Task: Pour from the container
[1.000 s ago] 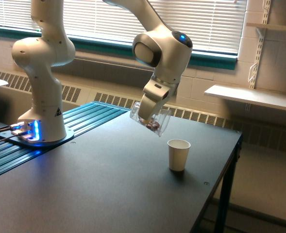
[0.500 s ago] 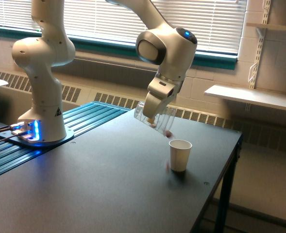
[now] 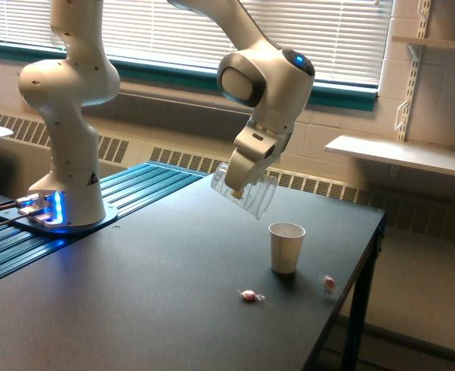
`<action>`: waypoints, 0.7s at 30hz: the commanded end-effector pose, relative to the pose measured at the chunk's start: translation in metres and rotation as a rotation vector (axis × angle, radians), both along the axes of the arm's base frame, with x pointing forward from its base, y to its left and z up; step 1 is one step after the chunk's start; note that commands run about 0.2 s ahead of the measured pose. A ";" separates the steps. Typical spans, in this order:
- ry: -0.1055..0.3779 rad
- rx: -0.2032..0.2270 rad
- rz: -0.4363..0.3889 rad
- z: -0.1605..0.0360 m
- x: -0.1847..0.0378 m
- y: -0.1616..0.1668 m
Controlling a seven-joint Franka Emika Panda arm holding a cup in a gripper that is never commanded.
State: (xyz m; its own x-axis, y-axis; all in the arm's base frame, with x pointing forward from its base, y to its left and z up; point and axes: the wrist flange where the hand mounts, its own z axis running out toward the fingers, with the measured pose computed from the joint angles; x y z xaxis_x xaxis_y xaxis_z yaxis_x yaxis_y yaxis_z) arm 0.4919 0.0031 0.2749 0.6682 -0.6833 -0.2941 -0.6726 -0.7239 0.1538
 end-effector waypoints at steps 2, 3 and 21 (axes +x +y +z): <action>-0.005 -0.023 -0.001 0.004 0.004 0.007; -0.009 -0.024 -0.002 0.004 0.005 0.007; -0.034 -0.068 0.053 0.008 0.001 0.015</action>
